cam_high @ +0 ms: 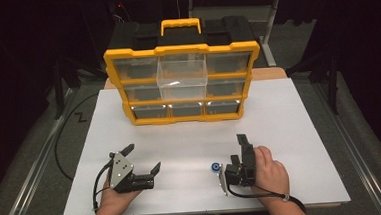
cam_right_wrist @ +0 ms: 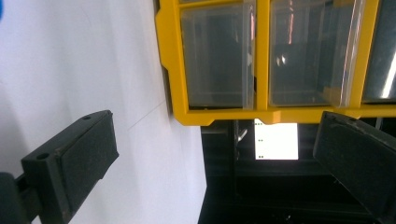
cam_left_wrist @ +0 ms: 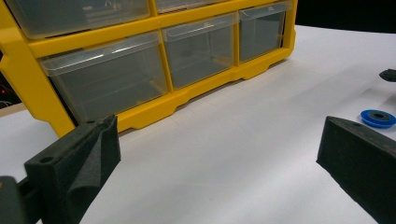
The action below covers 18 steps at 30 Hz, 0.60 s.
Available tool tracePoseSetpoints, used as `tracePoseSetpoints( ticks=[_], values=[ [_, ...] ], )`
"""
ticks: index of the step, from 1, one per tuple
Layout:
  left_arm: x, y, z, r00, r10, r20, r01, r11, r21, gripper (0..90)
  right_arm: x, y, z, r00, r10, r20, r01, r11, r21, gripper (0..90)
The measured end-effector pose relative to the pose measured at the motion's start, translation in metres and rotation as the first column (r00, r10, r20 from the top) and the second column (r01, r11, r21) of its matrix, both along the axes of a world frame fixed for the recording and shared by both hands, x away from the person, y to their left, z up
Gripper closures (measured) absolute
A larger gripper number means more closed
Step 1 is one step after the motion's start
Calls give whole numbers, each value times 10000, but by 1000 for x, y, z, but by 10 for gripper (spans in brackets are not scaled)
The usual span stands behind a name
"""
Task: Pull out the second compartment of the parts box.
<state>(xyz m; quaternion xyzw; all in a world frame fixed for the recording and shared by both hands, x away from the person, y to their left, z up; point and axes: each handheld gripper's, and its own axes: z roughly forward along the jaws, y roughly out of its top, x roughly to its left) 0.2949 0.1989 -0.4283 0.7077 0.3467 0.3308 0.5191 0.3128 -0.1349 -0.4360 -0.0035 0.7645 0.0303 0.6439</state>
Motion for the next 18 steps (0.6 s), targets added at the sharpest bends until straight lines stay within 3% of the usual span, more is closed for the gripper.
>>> tracePoseSetpoints(
  ticks=[10,13,15,17,18],
  values=[
    [0,0,0,10000,-32,22,32,10000,18,1,4,-7,3,9992,-241,-310,270,9950,964,9],
    [0,0,0,10000,-31,23,31,10000,0,1,7,-10,4,9980,-342,-538,419,9879,1496,9],
    [0,0,0,10000,-26,16,26,10000,-2,1,8,-12,5,9960,-413,-797,579,9740,2190,9],
    [0,-1,0,10000,-36,10,36,10000,6,1,9,-14,5,9941,-474,-978,709,9650,2527,9],
    [0,-1,0,10000,-43,6,43,10000,0,1,10,-15,7,9944,-445,-962,676,9653,2522,9]
  ],
)
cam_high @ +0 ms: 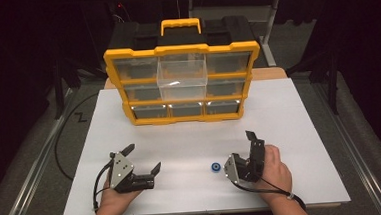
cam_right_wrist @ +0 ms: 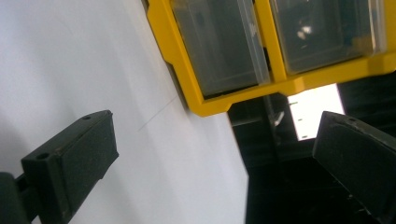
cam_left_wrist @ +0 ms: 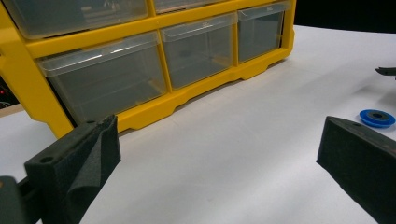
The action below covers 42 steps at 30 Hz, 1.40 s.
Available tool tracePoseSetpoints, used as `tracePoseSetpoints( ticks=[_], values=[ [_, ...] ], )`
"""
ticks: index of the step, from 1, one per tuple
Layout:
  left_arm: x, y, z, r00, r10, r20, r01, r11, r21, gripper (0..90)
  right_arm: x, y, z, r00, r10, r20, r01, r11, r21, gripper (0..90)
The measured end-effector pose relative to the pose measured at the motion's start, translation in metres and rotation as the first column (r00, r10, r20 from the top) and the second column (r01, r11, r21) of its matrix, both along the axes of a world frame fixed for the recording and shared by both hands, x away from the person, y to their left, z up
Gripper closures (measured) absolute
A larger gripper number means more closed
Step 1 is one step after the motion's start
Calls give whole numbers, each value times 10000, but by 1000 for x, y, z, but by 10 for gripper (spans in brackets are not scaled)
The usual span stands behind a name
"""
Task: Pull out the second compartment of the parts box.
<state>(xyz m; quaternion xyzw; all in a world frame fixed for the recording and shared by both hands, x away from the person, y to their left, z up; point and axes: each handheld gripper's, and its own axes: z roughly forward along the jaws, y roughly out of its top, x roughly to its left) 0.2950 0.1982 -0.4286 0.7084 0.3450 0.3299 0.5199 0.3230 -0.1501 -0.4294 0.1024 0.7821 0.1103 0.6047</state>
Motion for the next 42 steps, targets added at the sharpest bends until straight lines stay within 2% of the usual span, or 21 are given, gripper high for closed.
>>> tracePoseSetpoints(
  ticks=[2,4,6,7,9,11,13,16,20,22,24,26,28,29,32,34,36,41,42],
  values=[
    [0,0,0,10000,-4,-7,4,10000,-11,1,1,-2,0,9995,-136,-291,156,9974,699,9],
    [0,0,0,10000,6,-12,-6,10000,-35,1,3,-5,3,9990,-99,-431,137,9958,906,9],
    [0,0,0,10000,4,-24,-5,10000,-37,1,4,-7,3,9979,-206,-610,285,9909,1318,17],
    [1,0,0,10000,2,-37,-2,10000,-43,1,4,-8,4,9975,-210,-672,297,9910,1307,18],
    [1,0,0,10000,-1,-38,1,10000,-53,2,5,-10,4,9960,-268,-856,414,9839,1740,19],
    [1,0,0,10000,-14,-42,14,10000,-57,1,7,-12,5,9943,-216,-1042,440,9751,2173,19],
    [1,0,0,10000,-38,-38,37,10000,-49,1,8,-14,5,9913,-254,-1294,617,9567,2844,19],
    [1,0,0,10000,-69,-22,69,10000,-45,1,10,-19,7,9853,-198,-1698,767,9390,3351,18],
    [1,-1,0,10000,-94,-20,94,9999,-46,1,13,-24,9,9715,-66,-2369,1099,8982,4256,11],
    [1,-1,0,10000,-81,-26,81,9999,-60,1,15,-28,10,9658,87,-2591,1197,8716,4755,11],
    [2,0,0,10000,-77,-36,76,9999,-72,1,17,-31,11,9607,166,-2771,1326,8496,5104,11],
    [2,0,0,9999,-83,-60,83,9999,-87,1,18,-34,11,9552,274,-2947,1486,8167,5576,12],
    [2,0,0,9999,-88,-67,87,9999,-121,1,19,-37,12,9503,385,-3089,1579,7956,5850,14],
    [2,0,0,9999,-92,-66,91,9999,-132,1,20,-38,12,9481,428,-3152,1618,7882,5938,14],
    [3,0,0,9999,-110,-77,109,9998,-162,1,21,-40,13,9406,600,-3341,1760,7554,6311,14],
    [3,1,0,9999,-120,-79,118,9998,-182,1,21,-41,13,9377,598,-3421,1873,7424,6432,14],
    [3,1,0,9999,-130,-75,129,9997,-198,1,22,-41,14,9358,603,-3473,1931,7366,6482,12],
    [3,1,0,9999,-131,-56,130,9996,-239,1,24,-44,15,9183,780,-3882,2336,6849,6902,11],
    [3,1,0,9999,-129,-60,127,9997,-225,2,24,-44,15,9170,818,-3903,2354,6790,6953,11]
  ],
)
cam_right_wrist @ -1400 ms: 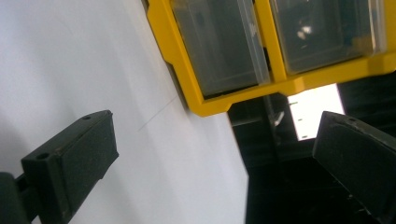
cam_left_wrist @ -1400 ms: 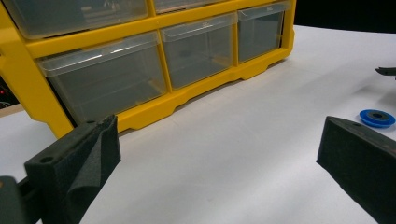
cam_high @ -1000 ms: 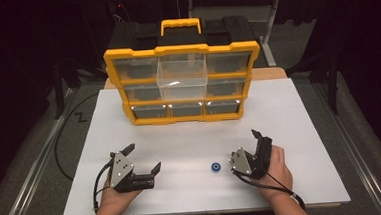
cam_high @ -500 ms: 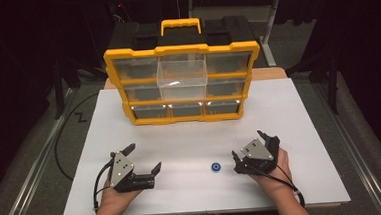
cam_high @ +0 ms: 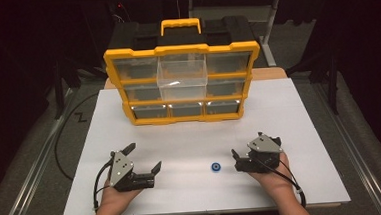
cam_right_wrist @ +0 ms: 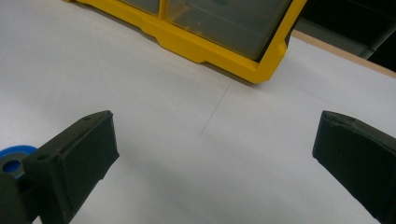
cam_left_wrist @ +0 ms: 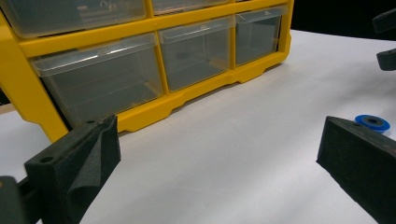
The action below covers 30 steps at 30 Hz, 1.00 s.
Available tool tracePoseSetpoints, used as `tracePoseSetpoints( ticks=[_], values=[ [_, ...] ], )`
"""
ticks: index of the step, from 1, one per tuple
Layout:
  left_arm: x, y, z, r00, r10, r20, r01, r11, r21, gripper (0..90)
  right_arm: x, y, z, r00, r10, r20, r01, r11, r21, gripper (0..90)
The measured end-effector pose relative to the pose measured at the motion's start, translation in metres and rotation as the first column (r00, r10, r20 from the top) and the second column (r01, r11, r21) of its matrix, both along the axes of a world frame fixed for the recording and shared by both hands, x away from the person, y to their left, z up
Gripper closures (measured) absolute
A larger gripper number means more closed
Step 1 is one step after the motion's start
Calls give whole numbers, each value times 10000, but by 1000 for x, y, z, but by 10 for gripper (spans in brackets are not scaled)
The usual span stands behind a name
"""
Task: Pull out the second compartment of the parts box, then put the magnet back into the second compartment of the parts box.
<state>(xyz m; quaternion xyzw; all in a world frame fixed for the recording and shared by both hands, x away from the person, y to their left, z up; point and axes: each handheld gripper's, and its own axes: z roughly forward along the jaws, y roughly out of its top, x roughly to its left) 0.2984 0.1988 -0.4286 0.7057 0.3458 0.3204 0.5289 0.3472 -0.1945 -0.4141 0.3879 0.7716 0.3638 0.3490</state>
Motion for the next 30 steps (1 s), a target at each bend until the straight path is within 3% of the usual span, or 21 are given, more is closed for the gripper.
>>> tracePoseSetpoints(
  ticks=[6,10,18,30],
  values=[
    [1,1,-1,9999,45,-93,-45,10000,-64,1,3,-5,3,9984,189,-541,-110,9899,1414,10],
    [2,0,-1,9999,22,-115,-23,9999,-98,1,5,-8,3,9959,357,-830,-205,9839,1773,10],
    [3,0,-1,10000,-36,-32,35,9999,-140,1,7,-7,-2,9890,528,-1380,-308,9871,1572,10],
    [5,-5,-2,9998,-189,-96,188,9998,-115,1,5,-1,-9,9738,835,-2114,-673,9943,827,10]
  ],
)
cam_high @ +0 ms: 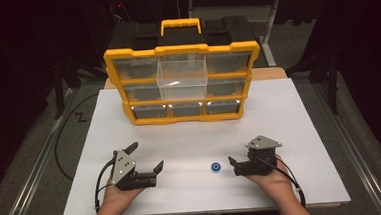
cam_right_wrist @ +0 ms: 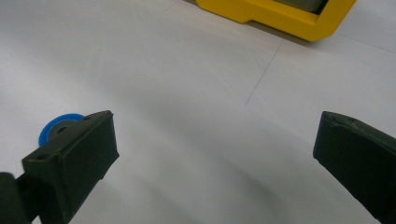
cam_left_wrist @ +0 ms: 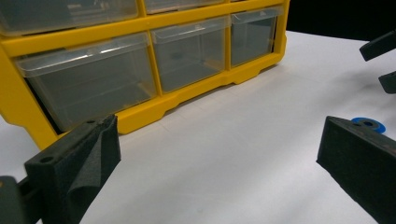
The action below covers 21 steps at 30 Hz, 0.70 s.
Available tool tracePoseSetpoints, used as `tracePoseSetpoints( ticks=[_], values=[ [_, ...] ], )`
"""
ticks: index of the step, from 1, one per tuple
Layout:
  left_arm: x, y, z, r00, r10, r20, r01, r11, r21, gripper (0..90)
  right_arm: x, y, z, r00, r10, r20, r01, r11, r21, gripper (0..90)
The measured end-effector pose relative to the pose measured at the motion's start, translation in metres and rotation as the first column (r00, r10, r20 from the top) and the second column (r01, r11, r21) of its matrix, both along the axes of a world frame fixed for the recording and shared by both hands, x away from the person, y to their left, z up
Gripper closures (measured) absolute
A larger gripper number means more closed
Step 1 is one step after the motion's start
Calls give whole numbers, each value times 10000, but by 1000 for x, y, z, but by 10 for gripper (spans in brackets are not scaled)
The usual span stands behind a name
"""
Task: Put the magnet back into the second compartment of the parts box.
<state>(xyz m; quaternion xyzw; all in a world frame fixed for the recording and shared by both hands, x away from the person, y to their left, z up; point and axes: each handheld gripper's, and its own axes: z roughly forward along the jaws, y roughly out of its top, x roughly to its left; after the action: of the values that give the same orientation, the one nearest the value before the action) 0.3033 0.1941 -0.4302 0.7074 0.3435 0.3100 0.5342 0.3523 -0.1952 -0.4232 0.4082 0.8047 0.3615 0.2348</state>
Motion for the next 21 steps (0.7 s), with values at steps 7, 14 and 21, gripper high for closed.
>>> tracePoseSetpoints(
  ticks=[7,14,21],
  values=[
    [0,1,1,10000,-14,37,15,10000,-52,1,-2,6,0,9989,419,-201,-424,9987,-269,10],
    [-2,1,3,9999,-1,154,2,10000,-42,1,-5,13,0,9963,810,-289,-819,9961,-317,10],
    [-5,0,4,9997,12,242,-12,10000,5,1,-9,19,0,9918,1201,-427,-1218,9918,-397,22]
  ],
)
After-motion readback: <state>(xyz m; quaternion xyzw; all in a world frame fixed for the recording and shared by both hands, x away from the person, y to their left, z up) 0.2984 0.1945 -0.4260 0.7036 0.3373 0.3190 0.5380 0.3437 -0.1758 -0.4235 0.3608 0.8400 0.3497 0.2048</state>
